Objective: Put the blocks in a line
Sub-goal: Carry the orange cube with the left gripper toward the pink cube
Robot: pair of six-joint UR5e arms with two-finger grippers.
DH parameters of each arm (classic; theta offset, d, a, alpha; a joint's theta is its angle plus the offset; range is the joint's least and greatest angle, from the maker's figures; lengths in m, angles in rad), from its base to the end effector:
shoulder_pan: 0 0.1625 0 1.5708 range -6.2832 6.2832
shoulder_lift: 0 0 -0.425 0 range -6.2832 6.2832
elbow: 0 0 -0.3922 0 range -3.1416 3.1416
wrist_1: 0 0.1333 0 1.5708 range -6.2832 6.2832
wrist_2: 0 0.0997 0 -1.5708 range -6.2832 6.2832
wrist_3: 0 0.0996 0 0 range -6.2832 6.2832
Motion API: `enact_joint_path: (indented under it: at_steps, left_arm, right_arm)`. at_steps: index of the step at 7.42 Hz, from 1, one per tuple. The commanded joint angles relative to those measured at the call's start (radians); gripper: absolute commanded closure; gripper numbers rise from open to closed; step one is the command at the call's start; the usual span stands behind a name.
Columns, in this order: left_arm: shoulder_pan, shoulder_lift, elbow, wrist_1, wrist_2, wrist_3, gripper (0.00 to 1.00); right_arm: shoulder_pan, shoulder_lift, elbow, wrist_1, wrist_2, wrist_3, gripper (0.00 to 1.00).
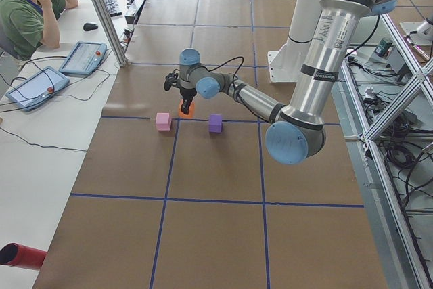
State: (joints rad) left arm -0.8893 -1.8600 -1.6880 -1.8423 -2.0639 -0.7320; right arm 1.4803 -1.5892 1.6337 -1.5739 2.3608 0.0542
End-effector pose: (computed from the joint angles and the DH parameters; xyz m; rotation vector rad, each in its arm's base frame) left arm 0.3200 -0.5312 0.4206 0.1970 0.7910 0.1194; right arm 0.0183 -0.4902 0.6359 -0.0180 -0.7907 -0.0507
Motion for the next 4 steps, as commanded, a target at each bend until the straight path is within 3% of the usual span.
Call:
enact_joint_path:
  at_steps: [1,4]
  left_arm:
    - [-0.002,0.016,0.007,0.017,-0.060,-0.020,1.00]
    - [0.007,0.001,0.056,0.018,-0.061,-0.053,1.00]
  right_arm:
    - [0.000,0.000,0.000,0.000,0.000,-0.001,0.00]
    - [0.000,0.000,0.000,0.000,0.000,0.001,0.00]
